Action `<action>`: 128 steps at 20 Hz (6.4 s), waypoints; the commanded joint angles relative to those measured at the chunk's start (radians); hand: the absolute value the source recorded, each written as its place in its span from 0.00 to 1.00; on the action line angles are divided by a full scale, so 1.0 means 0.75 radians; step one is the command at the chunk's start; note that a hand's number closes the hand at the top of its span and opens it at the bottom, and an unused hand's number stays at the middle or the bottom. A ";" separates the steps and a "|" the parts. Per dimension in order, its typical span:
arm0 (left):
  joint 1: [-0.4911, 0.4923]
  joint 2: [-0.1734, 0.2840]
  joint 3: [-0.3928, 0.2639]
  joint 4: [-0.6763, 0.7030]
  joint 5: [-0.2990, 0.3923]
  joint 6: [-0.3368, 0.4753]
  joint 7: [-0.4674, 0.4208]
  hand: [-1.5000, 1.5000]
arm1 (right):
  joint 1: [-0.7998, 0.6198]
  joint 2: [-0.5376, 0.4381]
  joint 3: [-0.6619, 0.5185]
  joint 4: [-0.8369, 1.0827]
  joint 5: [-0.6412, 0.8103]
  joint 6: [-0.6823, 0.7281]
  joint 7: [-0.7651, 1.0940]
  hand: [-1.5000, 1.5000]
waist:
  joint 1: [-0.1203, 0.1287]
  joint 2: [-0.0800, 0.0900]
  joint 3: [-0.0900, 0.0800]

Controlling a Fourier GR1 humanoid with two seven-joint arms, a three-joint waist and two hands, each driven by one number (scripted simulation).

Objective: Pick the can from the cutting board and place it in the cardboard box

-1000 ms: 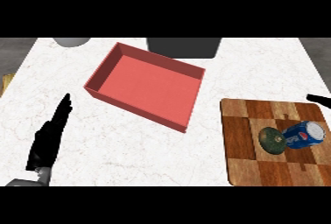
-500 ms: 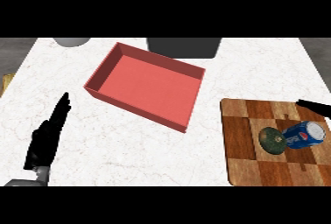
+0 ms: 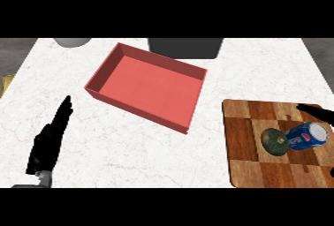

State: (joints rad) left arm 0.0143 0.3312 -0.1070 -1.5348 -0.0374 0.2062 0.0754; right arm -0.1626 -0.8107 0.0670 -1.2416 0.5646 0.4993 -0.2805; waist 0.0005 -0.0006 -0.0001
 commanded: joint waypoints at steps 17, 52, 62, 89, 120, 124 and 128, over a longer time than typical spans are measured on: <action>-0.008 -0.079 0.158 0.003 -0.096 -0.163 0.023 0.50 | 0.030 0.145 -0.129 0.097 0.292 -0.007 -0.170 0.00 | -0.001 0.000 0.000; -0.032 -0.146 0.173 0.031 -0.161 -0.212 -0.017 0.50 | -1.085 0.568 -0.159 1.057 0.661 -0.714 -0.259 1.00 | 0.048 0.015 0.001; -0.042 -0.201 0.128 -0.068 -0.210 -0.151 0.105 0.50 | -1.201 0.696 -0.360 0.884 0.259 -0.359 -0.563 1.00 | 0.012 -0.003 0.001; -0.102 -0.191 0.174 0.080 -0.210 -0.228 -0.026 0.50 | -1.595 1.080 -0.023 1.201 0.137 -0.549 0.006 1.00 | 0.087 0.019 -0.002; -0.098 -0.214 0.155 -0.001 -0.216 -0.238 0.030 0.50 | -1.542 0.820 -0.529 1.381 -0.615 -0.689 -0.119 0.00 | 0.096 0.044 0.001; -0.125 -0.239 0.150 0.016 -0.243 -0.197 0.019 0.50 | -1.506 0.684 -0.568 1.415 -0.638 -0.617 -0.137 0.00 | 0.103 0.056 0.002; -0.092 -0.205 0.154 -0.041 -0.230 -0.233 0.018 0.50 | -1.477 0.534 -0.595 1.424 -0.654 -0.490 -0.171 0.00 | 0.126 0.059 0.004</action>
State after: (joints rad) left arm -0.0653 0.1751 0.0103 -1.5464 -0.2070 0.0320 0.0923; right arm -1.2902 -0.3241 -0.3569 -0.1853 0.0889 0.0614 -0.3863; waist 0.0843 0.0397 0.0019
